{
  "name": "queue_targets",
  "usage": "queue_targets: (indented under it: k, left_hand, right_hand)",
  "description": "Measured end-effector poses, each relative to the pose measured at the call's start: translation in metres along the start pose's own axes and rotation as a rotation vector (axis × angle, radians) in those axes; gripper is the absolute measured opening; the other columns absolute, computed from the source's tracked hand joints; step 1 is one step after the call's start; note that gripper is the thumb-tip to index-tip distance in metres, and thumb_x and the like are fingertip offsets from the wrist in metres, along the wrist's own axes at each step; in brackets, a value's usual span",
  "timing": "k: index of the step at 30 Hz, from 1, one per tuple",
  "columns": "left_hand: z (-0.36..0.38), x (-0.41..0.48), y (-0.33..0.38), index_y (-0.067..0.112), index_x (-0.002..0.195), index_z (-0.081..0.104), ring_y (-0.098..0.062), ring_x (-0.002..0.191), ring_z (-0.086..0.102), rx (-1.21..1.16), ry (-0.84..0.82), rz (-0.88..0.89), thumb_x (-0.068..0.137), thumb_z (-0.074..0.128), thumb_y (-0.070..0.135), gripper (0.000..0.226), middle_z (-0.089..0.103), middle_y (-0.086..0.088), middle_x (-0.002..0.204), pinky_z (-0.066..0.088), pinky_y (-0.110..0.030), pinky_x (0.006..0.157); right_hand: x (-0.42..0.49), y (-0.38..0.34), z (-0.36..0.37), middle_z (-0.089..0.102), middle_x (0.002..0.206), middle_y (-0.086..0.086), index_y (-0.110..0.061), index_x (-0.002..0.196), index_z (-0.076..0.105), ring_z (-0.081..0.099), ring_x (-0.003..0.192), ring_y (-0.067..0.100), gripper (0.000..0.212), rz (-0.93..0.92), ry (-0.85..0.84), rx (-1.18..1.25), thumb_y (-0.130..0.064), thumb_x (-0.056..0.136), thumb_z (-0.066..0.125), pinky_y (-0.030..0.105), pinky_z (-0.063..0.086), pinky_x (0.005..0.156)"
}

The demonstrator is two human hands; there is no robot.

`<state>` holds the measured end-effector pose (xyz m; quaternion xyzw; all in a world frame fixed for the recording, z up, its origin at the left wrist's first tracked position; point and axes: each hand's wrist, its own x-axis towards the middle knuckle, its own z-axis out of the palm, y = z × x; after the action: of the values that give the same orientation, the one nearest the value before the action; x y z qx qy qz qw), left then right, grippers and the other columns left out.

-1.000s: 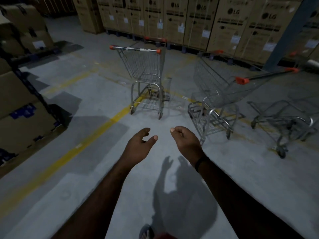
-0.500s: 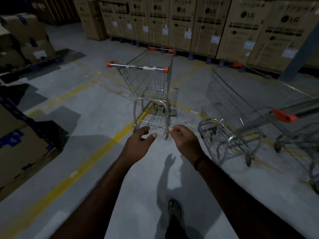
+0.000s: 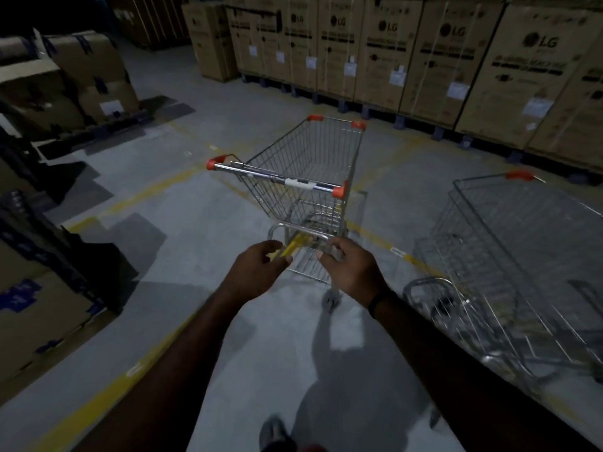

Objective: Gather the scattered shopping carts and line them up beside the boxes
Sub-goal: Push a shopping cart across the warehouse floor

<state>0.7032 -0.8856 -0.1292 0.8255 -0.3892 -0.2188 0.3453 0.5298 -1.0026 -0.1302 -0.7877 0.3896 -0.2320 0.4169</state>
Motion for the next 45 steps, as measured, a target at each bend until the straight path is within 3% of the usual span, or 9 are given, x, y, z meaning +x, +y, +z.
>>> queue_targets:
  k: [8,10,13,17,21,26,30,35,45]
  left_hand:
    - [-0.026,0.176,-0.03,0.016,0.139,0.06,-0.023,0.128,0.057,0.099,0.03,0.047,0.092,0.069,0.046,0.056,0.058,-0.004,0.144,0.043,-0.032,0.103]
    - [-0.035,0.222,-0.034,0.012,0.138,0.06,-0.027,0.125,0.058,0.155,0.038,0.082,0.091,0.068,0.049,0.059,0.059,-0.009,0.142,0.043,-0.034,0.105]
    - [-0.043,0.28,-0.04,0.008,0.124,0.068,-0.034,0.115,0.062,0.267,0.108,0.22,0.081,0.054,0.063,0.071,0.068,-0.014,0.124,0.049,-0.042,0.1]
    - [-0.041,0.337,-0.062,0.02,0.117,0.069,-0.031,0.118,0.057,0.492,0.104,0.332,0.08,0.042,0.066,0.065,0.066,-0.003,0.12,0.046,-0.049,0.098]
    - [-0.045,0.371,-0.085,0.028,0.12,0.067,-0.022,0.122,0.056,0.623,0.015,0.379,0.083,0.036,0.077,0.07,0.067,0.007,0.119,0.026,-0.061,0.11]
    - [-0.057,0.396,-0.097,0.03,0.107,0.071,-0.019,0.105,0.063,0.66,-0.022,0.434,0.08,0.044,0.085,0.067,0.07,0.008,0.099,0.026,-0.056,0.112]
    - [-0.059,0.401,-0.091,0.027,0.099,0.071,-0.018,0.089,0.062,0.636,-0.031,0.456,0.078,0.04,0.088,0.071,0.068,0.009,0.088,0.039,-0.042,0.097]
    - [-0.041,0.396,-0.08,0.025,0.098,0.07,-0.019,0.087,0.061,0.668,0.034,0.424,0.08,0.029,0.09,0.079,0.068,0.006,0.088,0.041,-0.038,0.091]
    - [0.012,0.367,-0.062,0.025,0.086,0.067,-0.025,0.079,0.061,0.665,0.312,0.307,0.083,0.042,0.081,0.061,0.064,0.005,0.079,0.042,-0.041,0.082]
  right_hand:
    - [0.153,0.009,0.039,0.073,0.106,0.019,0.002,0.112,0.07,0.07,0.101,0.036,0.048,-0.171,0.119,-0.208,-0.037,0.085,0.067,0.046,0.055,0.092]
    - [0.195,0.002,0.046,0.072,0.111,0.015,-0.001,0.116,0.07,0.068,0.106,0.033,0.05,-0.23,0.125,-0.331,-0.041,0.086,0.064,0.039,0.038,0.106]
    - [0.246,-0.007,0.059,0.067,0.125,0.0,-0.016,0.128,0.066,0.06,0.12,0.022,0.044,-0.2,0.099,-0.555,-0.039,0.091,0.064,0.034,0.015,0.102]
    - [0.294,0.004,0.09,0.072,0.104,0.006,-0.013,0.114,0.069,0.067,0.098,0.033,0.052,-0.174,0.042,-0.525,-0.051,0.083,0.049,0.043,0.053,0.088]
    - [0.311,0.013,0.107,0.073,0.094,-0.001,-0.025,0.106,0.068,0.07,0.088,0.028,0.048,-0.175,0.035,-0.688,-0.059,0.089,0.039,0.039,0.055,0.077]
    - [0.339,0.013,0.118,0.07,0.078,-0.001,-0.023,0.09,0.069,0.069,0.074,0.022,0.055,-0.213,0.034,-0.769,-0.066,0.091,0.034,0.028,0.046,0.059]
    - [0.343,0.014,0.121,0.063,0.063,-0.002,-0.021,0.08,0.068,0.063,0.052,0.018,0.053,-0.324,0.047,-0.856,-0.064,0.096,0.042,0.022,0.03,0.048]
    - [0.361,0.036,0.109,0.07,0.073,0.0,-0.022,0.092,0.07,0.07,0.066,0.021,0.067,-0.395,0.051,-0.847,-0.071,0.095,0.024,0.028,0.05,0.056]
    - [0.399,0.059,0.084,0.068,0.086,0.001,-0.021,0.097,0.069,0.067,0.074,0.03,0.037,-0.676,-0.101,-0.713,-0.048,0.092,0.044,0.038,0.054,0.06]
